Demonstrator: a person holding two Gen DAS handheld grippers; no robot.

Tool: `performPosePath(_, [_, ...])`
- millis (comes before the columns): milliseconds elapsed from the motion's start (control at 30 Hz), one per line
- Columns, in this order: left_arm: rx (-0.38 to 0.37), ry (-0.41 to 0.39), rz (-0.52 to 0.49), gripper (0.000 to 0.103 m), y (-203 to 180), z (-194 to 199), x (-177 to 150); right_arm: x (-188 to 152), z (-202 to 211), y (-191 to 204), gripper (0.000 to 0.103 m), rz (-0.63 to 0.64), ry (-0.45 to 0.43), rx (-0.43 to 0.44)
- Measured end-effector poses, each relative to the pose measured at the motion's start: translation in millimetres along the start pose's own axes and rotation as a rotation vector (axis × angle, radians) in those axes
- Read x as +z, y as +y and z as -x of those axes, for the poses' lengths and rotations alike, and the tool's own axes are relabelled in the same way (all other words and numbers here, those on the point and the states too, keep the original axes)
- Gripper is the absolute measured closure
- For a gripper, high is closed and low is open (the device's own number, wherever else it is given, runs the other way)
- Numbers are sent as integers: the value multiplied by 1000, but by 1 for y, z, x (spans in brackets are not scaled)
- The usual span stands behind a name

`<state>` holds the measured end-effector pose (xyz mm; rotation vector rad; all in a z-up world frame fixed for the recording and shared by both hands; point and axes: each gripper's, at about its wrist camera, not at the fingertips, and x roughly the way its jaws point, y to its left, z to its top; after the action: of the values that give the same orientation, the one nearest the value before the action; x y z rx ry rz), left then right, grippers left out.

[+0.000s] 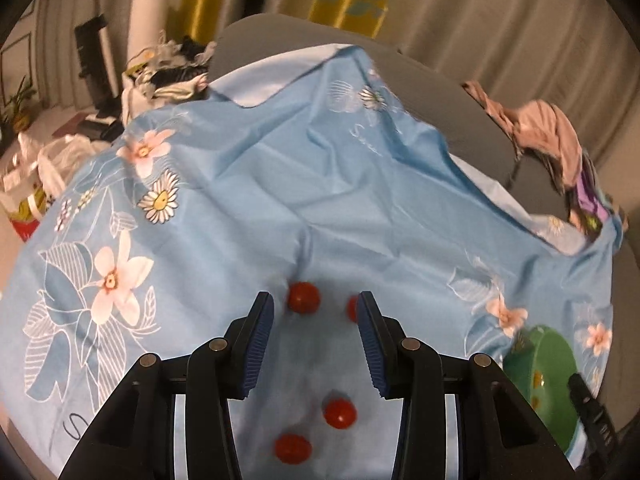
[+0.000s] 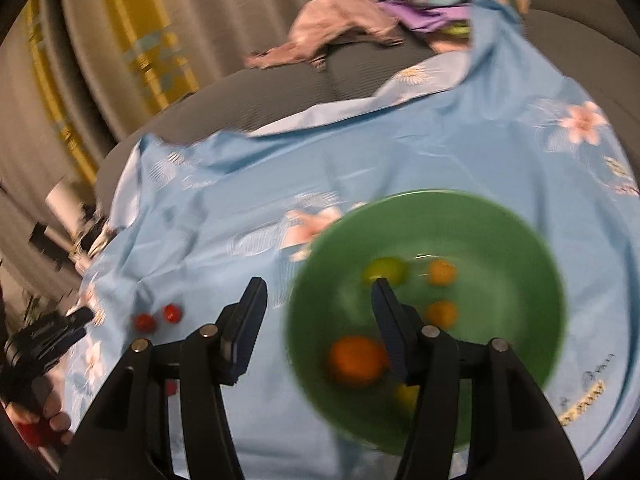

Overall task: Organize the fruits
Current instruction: 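Move left tool to a red cherry tomato while right tool approaches another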

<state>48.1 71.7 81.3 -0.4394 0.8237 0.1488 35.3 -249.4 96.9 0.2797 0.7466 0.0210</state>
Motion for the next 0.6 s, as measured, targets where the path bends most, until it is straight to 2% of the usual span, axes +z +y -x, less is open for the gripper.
performPosePath(67, [6,-5,9,62,5,-3,3,-2,-11,20,48,45,31,31])
performPosePath(167, [16,-16,14,62,10,-9,3,-4,-40,61,48,127,116,126])
performPosePath(233, [-7,5,37,69,15,-18,5,-5,-67,92,49,174,201,206])
performPosePath(300, [-34,37,70,74,21,-26,6,-10,-91,121,50,226,258,246])
performPosePath(333, [-44,44,83,77,23,-28,6,-12,-101,131,51,246,273,253])
performPosePath(433, [-47,45,101,78,26,-30,8,-17,-139,162,55,302,340,243])
performPosePath(567, [-83,62,87,78,22,-36,11,-25,-174,179,59,328,385,248])
performPosePath(600, [-89,66,78,78,19,-38,11,-29,-180,181,68,339,398,243])
